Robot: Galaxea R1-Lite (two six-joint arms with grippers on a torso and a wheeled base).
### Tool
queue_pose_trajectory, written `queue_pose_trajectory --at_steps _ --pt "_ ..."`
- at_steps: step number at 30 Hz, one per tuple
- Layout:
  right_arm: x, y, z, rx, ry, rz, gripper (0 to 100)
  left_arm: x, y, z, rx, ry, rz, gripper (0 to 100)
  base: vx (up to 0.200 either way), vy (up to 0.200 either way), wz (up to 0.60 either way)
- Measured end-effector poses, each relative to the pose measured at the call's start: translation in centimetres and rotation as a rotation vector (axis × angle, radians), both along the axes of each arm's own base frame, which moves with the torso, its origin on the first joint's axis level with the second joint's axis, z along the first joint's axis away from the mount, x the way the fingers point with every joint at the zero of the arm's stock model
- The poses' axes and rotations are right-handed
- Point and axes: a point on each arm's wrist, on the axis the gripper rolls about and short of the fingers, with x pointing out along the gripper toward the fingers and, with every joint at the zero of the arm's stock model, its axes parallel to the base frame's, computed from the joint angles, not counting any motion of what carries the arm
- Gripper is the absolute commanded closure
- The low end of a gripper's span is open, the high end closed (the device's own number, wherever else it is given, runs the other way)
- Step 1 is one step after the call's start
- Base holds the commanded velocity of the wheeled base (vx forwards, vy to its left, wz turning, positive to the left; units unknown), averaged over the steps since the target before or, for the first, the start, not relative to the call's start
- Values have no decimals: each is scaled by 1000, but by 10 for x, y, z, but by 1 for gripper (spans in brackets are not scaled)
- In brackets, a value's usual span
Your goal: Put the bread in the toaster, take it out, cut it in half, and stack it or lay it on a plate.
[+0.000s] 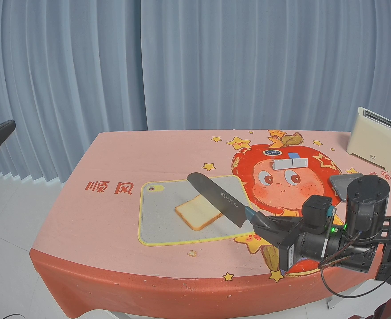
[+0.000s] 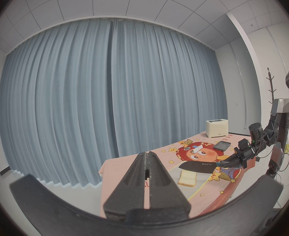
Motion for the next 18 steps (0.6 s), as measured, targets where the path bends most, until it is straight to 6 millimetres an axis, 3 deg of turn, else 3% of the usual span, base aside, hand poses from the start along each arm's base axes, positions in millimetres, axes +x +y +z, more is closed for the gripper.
queue_pose_trajectory --at_steps 18 --pt "0 0 -1 -3 2 0 100 31 -11 5 2 32 -71 100 0 0 0"
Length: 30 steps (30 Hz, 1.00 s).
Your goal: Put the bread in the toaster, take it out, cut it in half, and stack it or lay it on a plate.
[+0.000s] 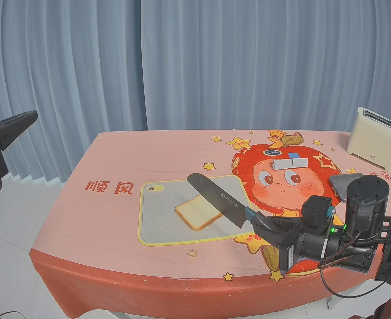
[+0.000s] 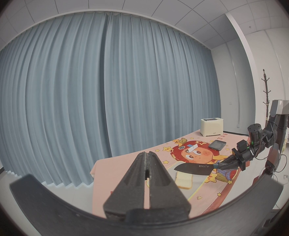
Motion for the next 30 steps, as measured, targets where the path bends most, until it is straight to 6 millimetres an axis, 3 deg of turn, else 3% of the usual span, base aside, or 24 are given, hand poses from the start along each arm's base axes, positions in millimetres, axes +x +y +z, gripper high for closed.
queue_pose_trajectory --at_steps 19,30 --pt "1 0 -2 -5 5 -1 100 38 -15 -6 -9 -14 -40 100 0 0 0" --pt "1 1 -5 -15 14 -1 100 45 -26 -19 -3 11 -74 100 0 0 0"
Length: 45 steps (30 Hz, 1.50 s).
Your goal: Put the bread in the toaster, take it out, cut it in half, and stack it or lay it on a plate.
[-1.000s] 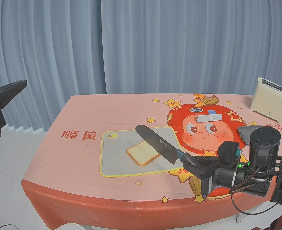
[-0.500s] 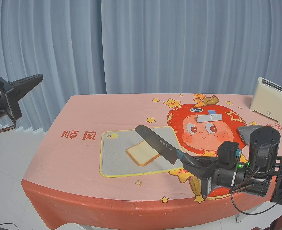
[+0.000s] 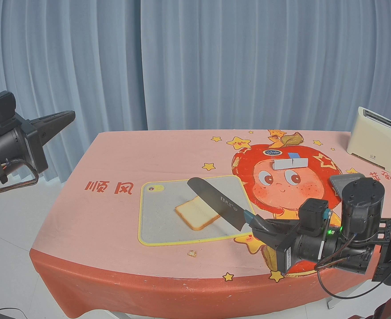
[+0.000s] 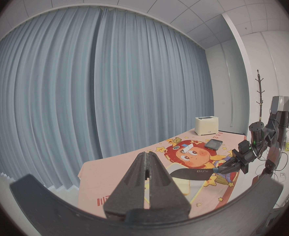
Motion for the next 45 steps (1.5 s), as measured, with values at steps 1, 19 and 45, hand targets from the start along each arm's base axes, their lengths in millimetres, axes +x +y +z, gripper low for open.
queue_pose_trajectory --at_steps 1,19,45 --pt "0 0 0 0 0 0 100 0 -2 0 -2 -9 2 100 0 0 0" --pt "-1 1 -2 -7 3 3 100 5 -19 -14 12 36 -31 100 0 0 0" --pt "3 11 0 -11 -16 -14 100 33 -55 -36 24 69 -133 100 0 0 0"
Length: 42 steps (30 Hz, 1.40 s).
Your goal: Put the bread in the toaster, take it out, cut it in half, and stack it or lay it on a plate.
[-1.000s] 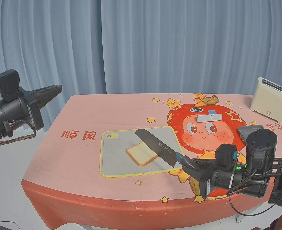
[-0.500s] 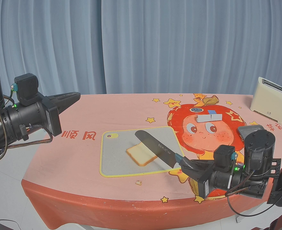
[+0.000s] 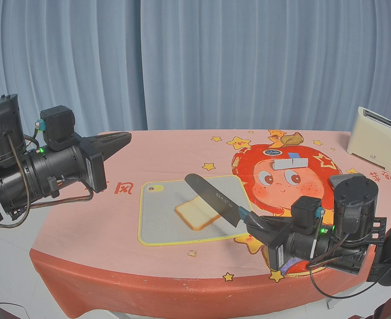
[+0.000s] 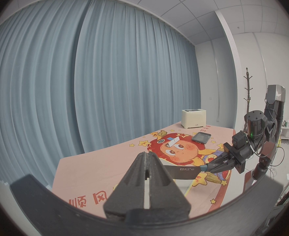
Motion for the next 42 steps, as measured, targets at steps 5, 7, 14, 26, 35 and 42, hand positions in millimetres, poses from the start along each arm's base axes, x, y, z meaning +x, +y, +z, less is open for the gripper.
queue_pose_trajectory --at_steps 5,7,14,26,35,42 --pt "4 6 2 5 -6 5 100 4 -2 6 -9 -18 -3 100 0 0 0" --pt "6 7 2 5 -6 4 100 6 -3 12 -17 -34 -4 100 0 0 0" --pt "10 8 2 10 -5 -5 100 15 -8 27 -36 -75 -8 100 0 0 0" --pt "10 6 -4 -5 15 -15 100 27 -25 17 -20 -42 -43 100 0 0 0" --pt "12 6 -7 -11 24 -21 100 29 -27 -6 17 30 -53 100 0 0 0" --pt "13 7 -11 -20 33 -21 100 34 -31 -16 33 61 -57 100 0 0 0"
